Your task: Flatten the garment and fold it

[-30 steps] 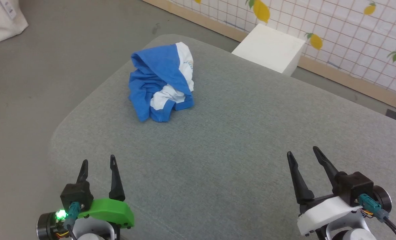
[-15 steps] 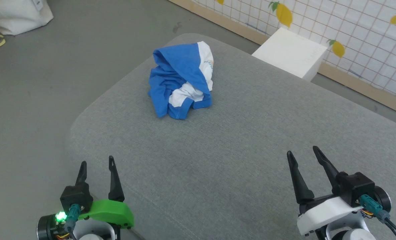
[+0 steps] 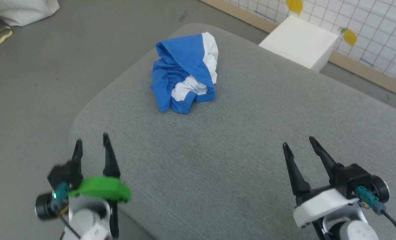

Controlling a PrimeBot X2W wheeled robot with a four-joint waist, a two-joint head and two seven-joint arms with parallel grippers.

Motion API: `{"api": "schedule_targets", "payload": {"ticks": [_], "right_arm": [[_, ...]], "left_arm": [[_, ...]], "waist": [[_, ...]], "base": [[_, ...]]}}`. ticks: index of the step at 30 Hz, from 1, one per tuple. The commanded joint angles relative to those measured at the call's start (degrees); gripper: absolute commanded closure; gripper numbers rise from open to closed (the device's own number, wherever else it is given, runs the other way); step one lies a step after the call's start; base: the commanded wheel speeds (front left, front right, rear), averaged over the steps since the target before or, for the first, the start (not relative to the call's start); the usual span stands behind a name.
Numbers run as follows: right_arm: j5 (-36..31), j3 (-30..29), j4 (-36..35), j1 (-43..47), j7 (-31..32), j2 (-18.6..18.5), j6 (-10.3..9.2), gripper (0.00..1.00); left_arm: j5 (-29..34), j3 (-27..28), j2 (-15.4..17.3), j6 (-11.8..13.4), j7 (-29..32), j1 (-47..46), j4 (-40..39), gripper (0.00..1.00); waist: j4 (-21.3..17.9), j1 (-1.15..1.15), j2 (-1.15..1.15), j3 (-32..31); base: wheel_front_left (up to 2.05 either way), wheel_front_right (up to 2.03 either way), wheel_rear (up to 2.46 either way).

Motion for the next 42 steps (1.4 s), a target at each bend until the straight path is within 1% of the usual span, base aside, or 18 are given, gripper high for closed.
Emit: {"api": "schedule_targets", "payload": {"ticks": [1, 5, 9, 12, 15, 18, 21, 25, 27, 32, 37, 39, 40, 41, 42], "right_arm": [[-0.9, 0.2, -0.7, -1.5, 0.5, 0.0, -0.09, 0.00], [-2.9, 0.6, -2.6, -3.8, 2.0, 0.0, -0.09, 0.00], [-4.5, 1.5, -4.0, -6.4, 2.8, -0.1, -0.09, 0.00], [-4.9, 2.0, -4.8, -8.7, 2.8, -0.3, -0.09, 0.00], [-4.9, 2.2, -5.1, -10.5, 2.4, -0.4, -0.09, 0.00], [-4.8, 2.5, -4.9, -11.9, 1.7, -0.4, -0.09, 0.00], [-4.4, 3.0, -4.6, -13.0, 1.0, -0.3, -0.09, 0.00], [-3.8, 2.9, -4.3, -14.1, -0.1, -0.2, -0.09, 0.00], [-3.6, 2.8, -4.1, -14.5, -0.5, -0.2, -0.09, 0.00], [-3.3, 3.1, -3.5, -15.1, -1.0, -0.1, -0.09, 0.00], [-2.9, 3.3, -2.2, -15.5, -1.6, -0.1, -0.09, 0.00], [-2.8, 3.3, -1.6, -15.5, -1.8, 0.0, -0.09, 0.00], [-2.8, 3.4, -1.3, -15.5, -1.9, 0.0, -0.09, 0.00], [-2.7, 3.4, -1.0, -15.6, -2.0, 0.0, -0.09, 0.00], [-2.7, 3.4, -0.7, -15.5, -2.2, 0.0, -0.09, 0.00]], "left_arm": [[-1.3, 0.0, 0.1, -1.1, 0.4, -3.6, 0.7, 0.00], [-4.1, 1.0, 2.0, -3.7, 3.4, -12.8, 2.7, 0.00], [-6.3, 2.4, 5.1, -5.8, 7.0, -22.3, 4.4, 0.00], [-8.5, 3.8, 7.9, -7.4, 11.2, -29.2, 6.2, 0.00], [-11.0, 5.3, 10.6, -8.3, 16.3, -34.7, 8.1, 0.00], [-12.1, 6.6, 14.8, -8.6, 22.2, -39.3, 10.4, 0.00], [-13.6, 8.6, 18.1, -7.4, 27.6, -42.0, 12.3, 0.00], [-15.3, 10.6, 20.6, -5.1, 34.6, -42.7, 14.1, 0.00], [-16.1, 11.2, 21.1, -4.1, 37.9, -42.2, 14.7, 0.00], [-17.7, 12.1, 21.7, -0.2, 46.9, -39.4, 16.2, 0.00], [-19.4, 12.9, 21.2, 3.0, 54.7, -34.7, 15.6, 0.00], [-19.7, 12.6, 21.0, 3.7, 57.1, -32.9, 14.9, 0.00], [-19.6, 12.4, 21.1, 3.7, 57.7, -32.2, 14.4, 0.73], [-19.5, 12.1, 21.3, 3.3, 57.8, -31.5, 13.5, 1.00], [-19.4, 12.1, 21.5, 2.8, 57.2, -31.1, 12.8, 1.00]], "waist": [[-4.0, 0.00, 0.00, 4.6], [-8.8, 0.00, 0.00, 10.8], [-14.3, 0.00, 0.00, 17.4], [-18.4, 0.00, 0.00, 22.2], [-21.9, 0.00, 0.00, 25.8], [-25.4, 0.00, 0.00, 29.0], [-28.5, 0.00, 0.00, 31.5], [-31.5, 0.00, 0.00, 34.1], [-32.4, 0.00, 0.00, 35.1], [-33.6, 0.00, 0.00, 36.4], [-33.9, 0.00, 0.00, 35.7], [-33.8, 0.00, 0.00, 34.7], [-33.7, 0.00, 0.00, 34.2], [-33.5, 0.00, 0.00, 33.4], [-33.4, 0.00, 0.00, 32.6]], "base": [[0.00, 0.00, 0.00], [0.00, 0.00, 0.00], [0.00, 0.00, 0.00], [0.00, 0.00, 0.00], [0.00, 0.00, 0.00], [0.00, 0.00, 0.00], [0.00, 0.00, 0.00], [0.00, 0.00, 0.00], [0.00, 0.00, 0.00], [0.00, 0.00, 0.00], [0.00, 0.00, 0.00], [0.00, 0.00, 0.00], [0.00, 0.00, 0.00], [0.00, 0.00, 0.00], [0.00, 0.00, 0.00]]}}
